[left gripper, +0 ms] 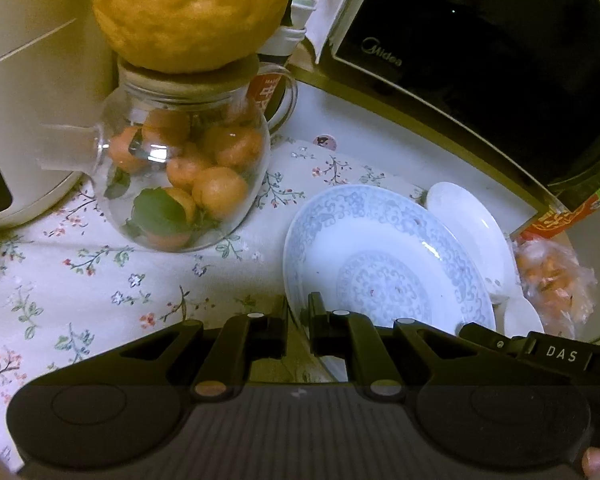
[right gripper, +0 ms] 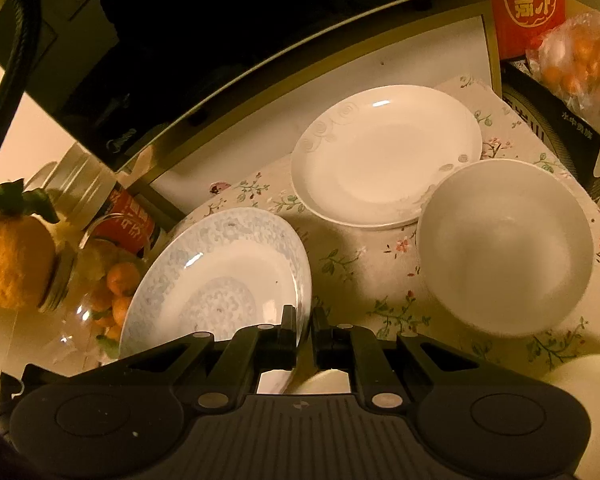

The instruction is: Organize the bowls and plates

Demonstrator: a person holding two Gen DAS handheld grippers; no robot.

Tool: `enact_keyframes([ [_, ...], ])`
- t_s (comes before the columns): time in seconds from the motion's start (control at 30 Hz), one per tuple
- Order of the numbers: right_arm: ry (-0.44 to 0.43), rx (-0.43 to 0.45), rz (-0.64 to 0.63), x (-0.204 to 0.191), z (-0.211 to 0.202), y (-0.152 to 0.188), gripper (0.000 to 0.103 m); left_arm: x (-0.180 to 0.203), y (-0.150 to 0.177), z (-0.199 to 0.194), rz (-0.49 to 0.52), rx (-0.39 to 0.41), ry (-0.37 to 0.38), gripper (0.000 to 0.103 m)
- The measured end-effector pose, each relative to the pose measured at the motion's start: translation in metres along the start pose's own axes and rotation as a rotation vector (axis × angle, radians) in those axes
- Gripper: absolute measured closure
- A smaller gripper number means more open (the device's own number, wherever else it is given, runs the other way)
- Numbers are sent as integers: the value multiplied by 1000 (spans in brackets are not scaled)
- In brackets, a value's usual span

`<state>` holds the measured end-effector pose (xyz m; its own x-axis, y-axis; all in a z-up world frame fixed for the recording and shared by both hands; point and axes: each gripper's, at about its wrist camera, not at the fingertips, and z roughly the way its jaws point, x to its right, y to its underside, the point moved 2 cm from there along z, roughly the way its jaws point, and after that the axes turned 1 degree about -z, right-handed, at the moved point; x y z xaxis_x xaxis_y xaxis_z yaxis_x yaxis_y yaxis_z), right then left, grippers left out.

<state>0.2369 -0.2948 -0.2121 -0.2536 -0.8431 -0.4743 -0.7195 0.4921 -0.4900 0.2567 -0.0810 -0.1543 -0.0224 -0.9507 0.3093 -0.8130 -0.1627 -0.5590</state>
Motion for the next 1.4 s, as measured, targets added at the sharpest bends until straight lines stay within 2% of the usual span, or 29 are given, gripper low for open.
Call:
enact_keyframes([
  [0.4,-13,18,-68,-20,-54,15,95,4,17,-60,18,50,13,95],
  [0.57,-30,28,-59,-23,-78,27,95,2,31,-84,14,62,19,95],
  [0.77,-18,23,-114,-36,-102,55,94,0,52,-112,30,79,-14,95],
  [1.1,-15,-23,-136,-42,-125,101,93,-12,81,-141,58,78,-57,95],
  [1.4,5,-71,-174,-47,-139,137,93,-22,109,-155,72,52,-87,95],
])
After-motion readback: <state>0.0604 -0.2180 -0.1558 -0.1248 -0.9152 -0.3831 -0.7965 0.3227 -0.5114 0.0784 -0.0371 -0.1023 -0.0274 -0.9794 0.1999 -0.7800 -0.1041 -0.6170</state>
